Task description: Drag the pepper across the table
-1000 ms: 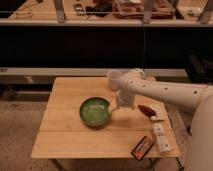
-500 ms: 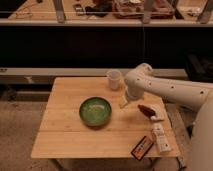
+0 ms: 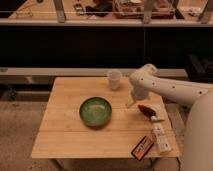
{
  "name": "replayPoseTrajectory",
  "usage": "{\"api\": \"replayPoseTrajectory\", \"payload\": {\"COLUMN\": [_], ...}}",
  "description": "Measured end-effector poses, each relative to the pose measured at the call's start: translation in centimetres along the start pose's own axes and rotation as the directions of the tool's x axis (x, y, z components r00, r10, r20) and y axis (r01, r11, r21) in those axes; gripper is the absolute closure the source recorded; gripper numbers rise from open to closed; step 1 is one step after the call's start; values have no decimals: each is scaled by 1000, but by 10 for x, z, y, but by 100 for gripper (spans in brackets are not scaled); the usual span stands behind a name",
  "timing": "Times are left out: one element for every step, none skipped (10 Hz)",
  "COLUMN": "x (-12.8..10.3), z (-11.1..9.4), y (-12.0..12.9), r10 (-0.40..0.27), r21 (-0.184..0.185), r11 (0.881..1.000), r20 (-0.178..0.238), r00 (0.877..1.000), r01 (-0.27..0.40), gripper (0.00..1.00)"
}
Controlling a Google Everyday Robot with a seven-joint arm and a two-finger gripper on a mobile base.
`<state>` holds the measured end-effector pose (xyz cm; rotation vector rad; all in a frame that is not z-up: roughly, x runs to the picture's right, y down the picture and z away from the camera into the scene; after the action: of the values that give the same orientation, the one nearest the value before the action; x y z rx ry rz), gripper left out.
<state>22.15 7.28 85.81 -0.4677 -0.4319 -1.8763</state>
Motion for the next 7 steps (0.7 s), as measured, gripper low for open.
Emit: {"api": "replayPoseTrajectory", "payload": {"x": [2, 7, 12, 12, 11, 9, 6], "z": [10, 14, 21, 27, 31, 36, 41], "y": [16, 19, 21, 20, 17, 13, 13], "r10": [-4, -18, -39, -65, -84, -105, -118], "r21": [-20, -19, -11, 7, 23, 39, 43], "r11": [1000, 1000, 999, 998, 996, 994, 992], "r20": [11, 5, 1, 2, 4, 10, 20], "r00": [1000, 1000, 999, 998, 996, 994, 993], "r01": [4, 19, 39, 65, 84, 105, 117], "gripper": [22, 22, 22, 22, 22, 22, 22]}}
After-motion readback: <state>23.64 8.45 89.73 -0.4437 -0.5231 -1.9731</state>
